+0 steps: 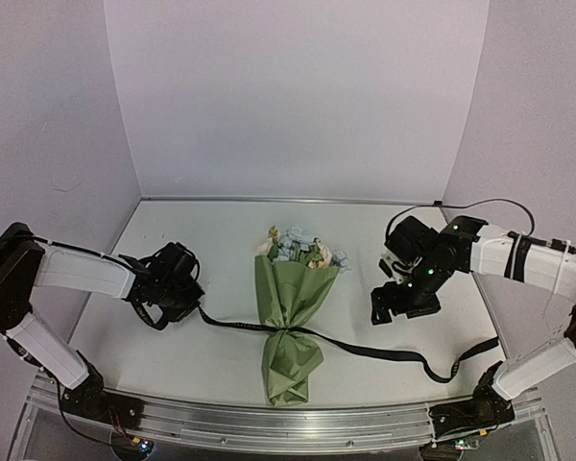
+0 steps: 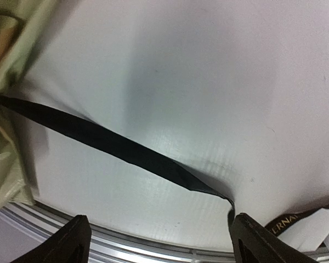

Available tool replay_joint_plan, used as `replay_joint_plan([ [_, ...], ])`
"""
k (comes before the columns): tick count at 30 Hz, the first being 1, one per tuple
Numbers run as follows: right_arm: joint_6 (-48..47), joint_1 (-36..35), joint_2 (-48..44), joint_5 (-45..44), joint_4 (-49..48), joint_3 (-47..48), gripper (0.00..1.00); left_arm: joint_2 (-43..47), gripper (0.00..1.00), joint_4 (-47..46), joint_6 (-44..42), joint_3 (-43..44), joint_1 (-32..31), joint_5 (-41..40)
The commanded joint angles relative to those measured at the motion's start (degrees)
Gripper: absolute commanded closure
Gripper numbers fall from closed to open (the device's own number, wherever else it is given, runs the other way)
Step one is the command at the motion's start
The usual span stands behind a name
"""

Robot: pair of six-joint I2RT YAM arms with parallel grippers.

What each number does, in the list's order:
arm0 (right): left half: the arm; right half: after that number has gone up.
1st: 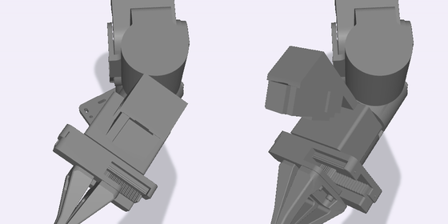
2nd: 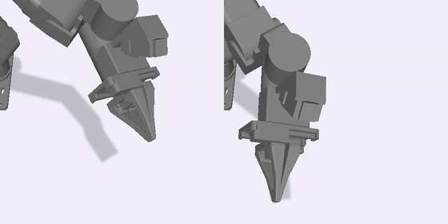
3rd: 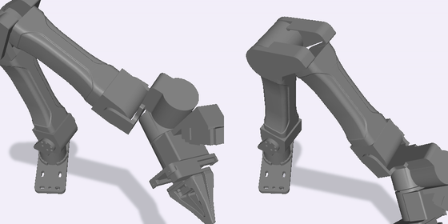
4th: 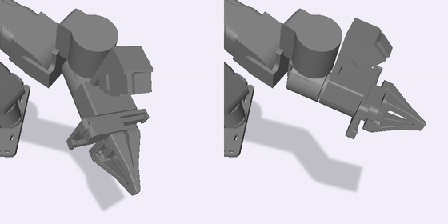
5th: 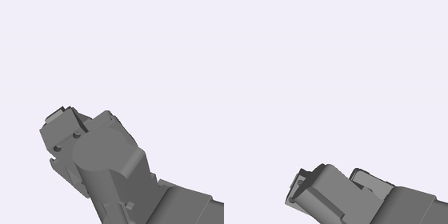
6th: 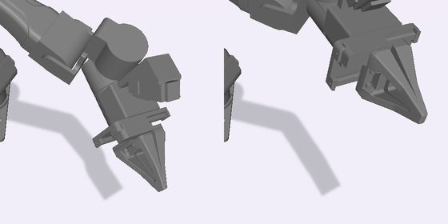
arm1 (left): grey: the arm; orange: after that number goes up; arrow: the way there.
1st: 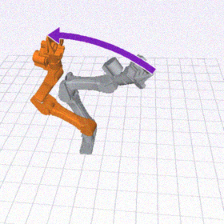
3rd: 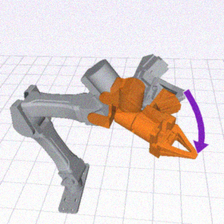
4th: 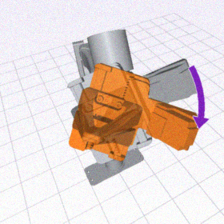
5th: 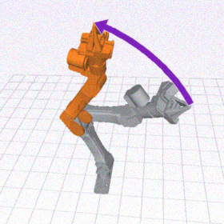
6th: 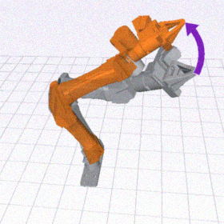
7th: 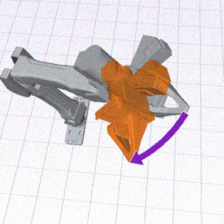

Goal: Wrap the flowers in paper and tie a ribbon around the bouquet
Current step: Cross the half-tied ribbon over the folded bouquet.

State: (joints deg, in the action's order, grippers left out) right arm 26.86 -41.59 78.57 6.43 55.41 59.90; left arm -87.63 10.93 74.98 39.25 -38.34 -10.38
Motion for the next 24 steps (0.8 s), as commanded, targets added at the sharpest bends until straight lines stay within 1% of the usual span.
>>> replay_joint_plan([
  [1, -6.52, -4.44, 5.79, 3.17, -6.67, 9.15, 0.13, 7.46, 1.00, -2.32, -11.00, 3.53, -0.38, 6.12],
  [5, -11.68, -9.28, 12.77, 3.68, -10.87, 16.37, 0.16, 13.83, 1.00, -4.78, -14.61, 1.67, -0.63, 13.21],
  [10, -15.29, -13.84, 22.49, 6.50, -22.70, 22.30, 0.18, 19.63, 1.00, -5.10, -16.58, 1.46, -0.68, 18.39],
  [16, -14.23, -16.62, 31.35, 7.71, -27.92, 30.45, 0.20, 23.81, 1.00, -3.99, -16.16, 2.10, -0.68, 21.79],
  [24, -11.30, -18.43, 38.33, 8.93, -30.49, 37.81, 0.28, 28.21, 1.00, -3.95, -13.93, 1.29, -0.68, 23.50],
])
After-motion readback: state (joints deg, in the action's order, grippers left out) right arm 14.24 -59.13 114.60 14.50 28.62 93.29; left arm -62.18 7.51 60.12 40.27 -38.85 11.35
